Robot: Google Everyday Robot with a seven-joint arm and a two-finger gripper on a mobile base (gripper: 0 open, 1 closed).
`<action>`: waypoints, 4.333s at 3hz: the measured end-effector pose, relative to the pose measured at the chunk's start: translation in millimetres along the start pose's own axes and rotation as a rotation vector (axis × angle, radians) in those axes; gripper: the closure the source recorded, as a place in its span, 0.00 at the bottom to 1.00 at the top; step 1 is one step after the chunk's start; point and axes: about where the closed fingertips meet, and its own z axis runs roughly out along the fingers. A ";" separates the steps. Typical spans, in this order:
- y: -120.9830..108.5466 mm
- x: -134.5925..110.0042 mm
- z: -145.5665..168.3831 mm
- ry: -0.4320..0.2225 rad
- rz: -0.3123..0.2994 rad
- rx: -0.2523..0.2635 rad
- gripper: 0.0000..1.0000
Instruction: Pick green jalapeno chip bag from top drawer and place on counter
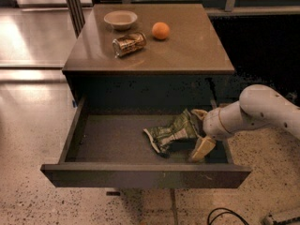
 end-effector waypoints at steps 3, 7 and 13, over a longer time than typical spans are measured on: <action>-19.1 -10.5 35.8 -0.050 -0.042 -0.033 0.00; -16.7 -4.0 49.7 -0.018 -0.009 -0.088 0.96; -71.5 -112.8 -20.3 -0.215 -0.153 -0.116 1.00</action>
Offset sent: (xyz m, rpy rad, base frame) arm 0.0244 0.0147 -0.0126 0.0202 -0.0326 0.0338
